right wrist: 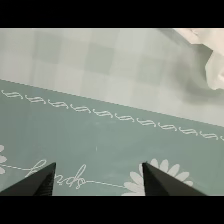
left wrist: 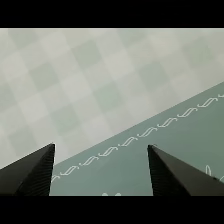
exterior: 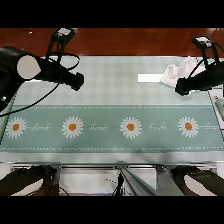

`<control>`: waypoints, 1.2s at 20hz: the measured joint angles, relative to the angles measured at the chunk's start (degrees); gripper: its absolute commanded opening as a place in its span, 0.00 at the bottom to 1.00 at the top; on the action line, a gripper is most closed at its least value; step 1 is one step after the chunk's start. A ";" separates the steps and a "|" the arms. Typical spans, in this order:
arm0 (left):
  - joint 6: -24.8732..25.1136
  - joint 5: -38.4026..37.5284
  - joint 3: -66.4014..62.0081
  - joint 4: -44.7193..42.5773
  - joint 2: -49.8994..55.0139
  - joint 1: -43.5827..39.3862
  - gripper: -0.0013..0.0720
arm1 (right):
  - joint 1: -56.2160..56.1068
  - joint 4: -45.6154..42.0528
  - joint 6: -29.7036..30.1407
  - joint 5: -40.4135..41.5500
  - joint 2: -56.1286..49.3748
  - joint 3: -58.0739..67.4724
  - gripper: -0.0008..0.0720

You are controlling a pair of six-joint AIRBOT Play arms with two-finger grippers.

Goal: Fold the shirts.

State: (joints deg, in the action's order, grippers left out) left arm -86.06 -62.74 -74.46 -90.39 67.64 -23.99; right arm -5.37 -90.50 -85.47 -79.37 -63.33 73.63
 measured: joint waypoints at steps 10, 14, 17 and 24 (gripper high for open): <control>-0.02 0.00 0.00 0.00 0.00 0.00 1.00 | 0.00 -0.02 0.00 0.00 0.00 0.00 0.84; 0.00 0.00 0.00 0.00 0.00 0.00 1.00 | 0.00 -0.02 0.00 0.00 0.00 0.00 0.84; -0.02 0.00 0.00 0.00 0.00 0.00 1.00 | 0.00 0.00 0.00 0.11 0.00 0.00 0.84; -0.55 6.47 0.02 0.00 0.87 0.00 1.00 | 0.00 4.81 -1.42 7.17 -0.04 0.00 0.83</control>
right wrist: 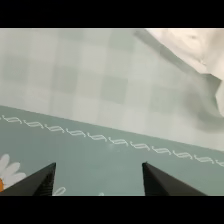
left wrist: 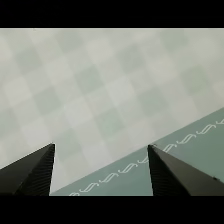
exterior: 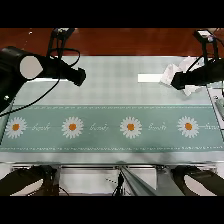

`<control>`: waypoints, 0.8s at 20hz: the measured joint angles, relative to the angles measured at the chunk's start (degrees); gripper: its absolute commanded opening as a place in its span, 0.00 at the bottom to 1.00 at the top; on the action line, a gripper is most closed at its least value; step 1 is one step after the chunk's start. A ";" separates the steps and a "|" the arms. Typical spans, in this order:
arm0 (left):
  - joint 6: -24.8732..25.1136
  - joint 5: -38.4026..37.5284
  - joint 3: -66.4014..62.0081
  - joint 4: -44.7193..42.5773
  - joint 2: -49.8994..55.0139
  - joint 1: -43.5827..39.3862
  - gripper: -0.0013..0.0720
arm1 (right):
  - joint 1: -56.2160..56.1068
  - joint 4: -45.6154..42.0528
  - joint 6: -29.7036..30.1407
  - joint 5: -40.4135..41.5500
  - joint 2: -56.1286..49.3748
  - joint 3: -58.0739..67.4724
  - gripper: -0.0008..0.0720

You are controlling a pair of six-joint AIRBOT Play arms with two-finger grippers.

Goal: Fold the shirts.

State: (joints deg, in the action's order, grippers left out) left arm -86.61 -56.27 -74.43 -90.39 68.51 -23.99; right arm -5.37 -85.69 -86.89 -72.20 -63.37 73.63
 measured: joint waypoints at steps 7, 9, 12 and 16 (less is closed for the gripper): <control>-0.04 3.89 0.00 0.00 1.33 0.00 1.00 | 1.38 -16.39 -2.49 25.00 -3.37 0.00 0.82; -0.09 4.28 0.00 0.00 1.51 0.00 1.00 | 4.09 -24.81 -5.42 32.59 -7.17 0.00 0.84; -0.09 4.50 0.00 0.00 1.57 0.00 1.00 | 9.86 -28.20 -10.49 37.35 -14.19 0.00 0.84; -0.09 4.70 0.00 0.00 1.62 0.00 1.00 | 17.79 -20.44 -13.81 39.19 -23.19 0.00 0.85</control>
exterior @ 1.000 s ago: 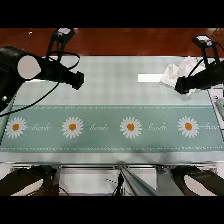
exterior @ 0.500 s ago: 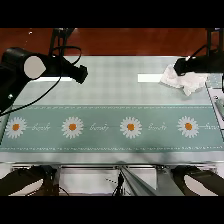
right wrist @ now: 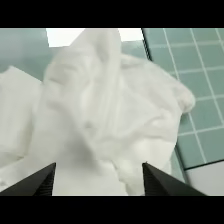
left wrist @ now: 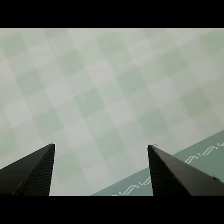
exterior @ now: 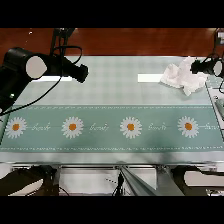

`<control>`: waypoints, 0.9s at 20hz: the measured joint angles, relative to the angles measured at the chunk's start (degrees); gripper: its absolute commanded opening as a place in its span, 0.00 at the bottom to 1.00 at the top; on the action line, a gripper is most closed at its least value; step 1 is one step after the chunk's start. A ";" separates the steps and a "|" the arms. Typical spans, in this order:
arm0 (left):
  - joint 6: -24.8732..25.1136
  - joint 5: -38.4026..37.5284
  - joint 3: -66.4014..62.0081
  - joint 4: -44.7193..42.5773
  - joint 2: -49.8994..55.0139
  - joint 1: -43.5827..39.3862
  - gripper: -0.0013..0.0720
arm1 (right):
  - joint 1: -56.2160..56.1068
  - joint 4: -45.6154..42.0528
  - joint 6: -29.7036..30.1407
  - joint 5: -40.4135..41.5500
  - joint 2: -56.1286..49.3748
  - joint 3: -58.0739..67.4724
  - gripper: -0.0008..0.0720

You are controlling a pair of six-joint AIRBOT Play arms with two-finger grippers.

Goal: Fold the shirts.

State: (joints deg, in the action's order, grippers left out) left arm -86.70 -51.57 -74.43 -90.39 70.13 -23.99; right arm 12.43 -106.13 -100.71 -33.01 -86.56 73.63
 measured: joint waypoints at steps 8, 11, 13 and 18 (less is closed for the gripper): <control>0.00 -0.02 0.00 0.00 0.00 0.00 1.00 | 4.31 14.45 2.14 6.86 -12.61 0.07 0.84; 0.00 -0.04 0.00 0.00 0.00 0.00 1.00 | 2.69 17.90 5.97 9.27 -14.97 0.17 0.08; 0.00 -0.04 0.00 0.00 0.02 0.00 1.00 | 1.79 19.10 7.54 9.38 -15.32 0.24 0.05; 0.00 -0.15 -1.33 0.02 -0.24 -0.24 1.00 | 0.42 21.11 9.42 6.88 -8.68 0.20 0.05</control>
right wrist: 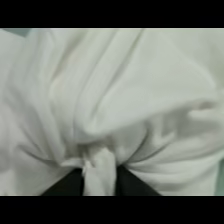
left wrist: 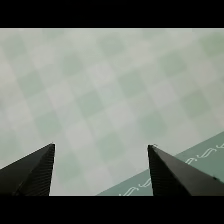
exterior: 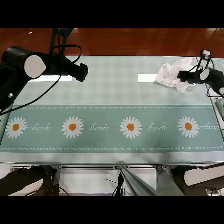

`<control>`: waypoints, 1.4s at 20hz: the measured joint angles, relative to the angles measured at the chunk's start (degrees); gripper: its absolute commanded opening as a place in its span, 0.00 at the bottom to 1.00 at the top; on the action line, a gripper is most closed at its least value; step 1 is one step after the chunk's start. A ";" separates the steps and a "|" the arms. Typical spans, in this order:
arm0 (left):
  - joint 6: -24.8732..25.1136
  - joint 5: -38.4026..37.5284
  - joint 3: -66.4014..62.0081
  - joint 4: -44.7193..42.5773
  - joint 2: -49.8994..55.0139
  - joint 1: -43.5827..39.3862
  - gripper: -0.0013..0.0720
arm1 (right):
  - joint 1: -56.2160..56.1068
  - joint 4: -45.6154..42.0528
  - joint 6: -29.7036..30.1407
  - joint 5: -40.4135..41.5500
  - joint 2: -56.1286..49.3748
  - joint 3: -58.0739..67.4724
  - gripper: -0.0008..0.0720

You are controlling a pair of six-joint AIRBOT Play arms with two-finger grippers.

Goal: Fold the shirts.

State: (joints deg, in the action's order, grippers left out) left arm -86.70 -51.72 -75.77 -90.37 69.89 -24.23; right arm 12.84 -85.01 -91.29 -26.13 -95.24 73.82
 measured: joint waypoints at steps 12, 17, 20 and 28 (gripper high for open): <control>-3.63 -11.56 -19.34 0.48 -6.95 -6.62 0.99 | -11.89 4.33 3.23 -4.44 45.66 0.15 0.05; -9.03 -29.18 -17.55 0.46 -8.35 -7.78 0.99 | -26.56 7.28 3.41 -22.69 48.94 -2.34 0.05; -10.91 -33.14 -12.37 0.11 -8.63 -8.02 1.00 | -36.02 6.82 3.45 -27.17 45.51 -8.79 0.05; -14.71 -24.98 8.09 5.64 -8.74 -8.15 1.00 | -45.94 8.52 0.57 -27.34 29.68 -23.87 0.73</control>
State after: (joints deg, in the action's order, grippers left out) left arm -101.41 -76.71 -67.68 -84.73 61.14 -32.38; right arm -33.10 -76.49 -90.72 -53.47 -65.56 49.95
